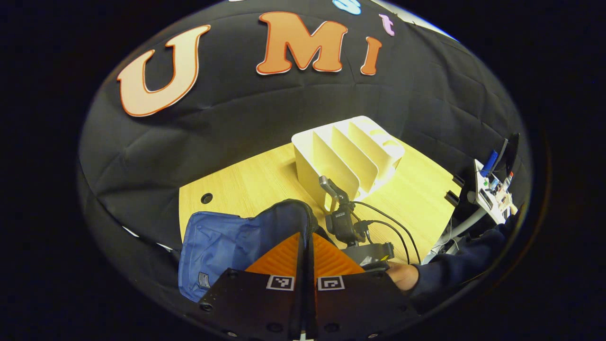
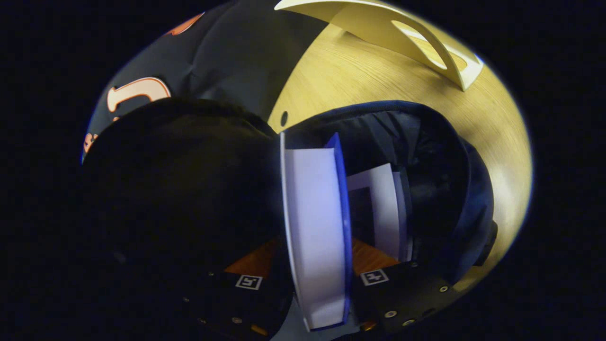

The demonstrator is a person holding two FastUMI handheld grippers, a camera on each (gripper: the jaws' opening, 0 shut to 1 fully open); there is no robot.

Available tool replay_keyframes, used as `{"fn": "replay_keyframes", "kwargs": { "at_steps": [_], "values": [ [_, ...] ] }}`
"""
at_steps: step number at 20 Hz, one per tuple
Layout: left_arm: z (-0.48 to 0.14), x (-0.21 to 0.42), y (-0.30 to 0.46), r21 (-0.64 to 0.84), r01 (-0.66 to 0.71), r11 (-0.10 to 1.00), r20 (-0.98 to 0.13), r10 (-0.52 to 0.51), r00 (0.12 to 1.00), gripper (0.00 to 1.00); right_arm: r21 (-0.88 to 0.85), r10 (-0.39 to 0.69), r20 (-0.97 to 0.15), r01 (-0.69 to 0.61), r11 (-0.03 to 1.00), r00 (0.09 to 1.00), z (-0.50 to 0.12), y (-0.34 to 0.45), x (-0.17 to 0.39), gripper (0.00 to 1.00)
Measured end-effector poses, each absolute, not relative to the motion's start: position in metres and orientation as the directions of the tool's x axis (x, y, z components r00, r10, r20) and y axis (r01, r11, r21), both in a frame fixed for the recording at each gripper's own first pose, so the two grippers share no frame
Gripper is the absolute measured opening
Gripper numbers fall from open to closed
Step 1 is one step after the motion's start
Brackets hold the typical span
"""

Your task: Open the schoolbag, grab two books from the bookshelf and put them into the schoolbag.

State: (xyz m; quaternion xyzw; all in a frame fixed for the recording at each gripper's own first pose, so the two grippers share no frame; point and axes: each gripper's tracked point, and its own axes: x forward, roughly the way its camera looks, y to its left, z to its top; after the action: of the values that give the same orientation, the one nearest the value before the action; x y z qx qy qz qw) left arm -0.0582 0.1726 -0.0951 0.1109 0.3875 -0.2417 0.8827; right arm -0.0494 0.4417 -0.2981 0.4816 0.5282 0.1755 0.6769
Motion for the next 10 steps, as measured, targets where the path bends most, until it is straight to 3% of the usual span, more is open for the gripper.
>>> {"fn": "replay_keyframes", "kwargs": {
  "at_steps": [1,2,3,6,10],
  "values": [
    [-0.095,-0.056,0.177,0.013,0.504,0.864,-0.733,-0.334,0.592,0.04,0.818,0.734,-0.576,0.273,0.507,0.361,-0.299,0.440,-0.051,0.53],
    [-0.094,-0.054,0.180,0.010,0.495,0.869,-0.730,-0.332,0.597,0.04,0.796,0.721,-0.606,0.270,0.542,0.337,-0.301,0.437,-0.053,0.73],
    [-0.092,-0.054,0.181,0.008,0.490,0.872,-0.726,-0.332,0.602,0.04,0.776,0.710,-0.631,0.261,0.575,0.313,-0.301,0.433,-0.057,0.80],
    [-0.096,-0.050,0.190,-0.003,0.466,0.885,-0.726,-0.322,0.607,0.04,0.709,0.659,-0.706,0.256,0.657,0.261,-0.294,0.411,-0.064,0.86],
    [-0.096,-0.049,0.190,-0.031,0.447,0.894,-0.716,-0.332,0.614,0.04,0.713,0.673,-0.701,0.266,0.649,0.237,-0.277,0.395,-0.066,0.92]
  ]
}}
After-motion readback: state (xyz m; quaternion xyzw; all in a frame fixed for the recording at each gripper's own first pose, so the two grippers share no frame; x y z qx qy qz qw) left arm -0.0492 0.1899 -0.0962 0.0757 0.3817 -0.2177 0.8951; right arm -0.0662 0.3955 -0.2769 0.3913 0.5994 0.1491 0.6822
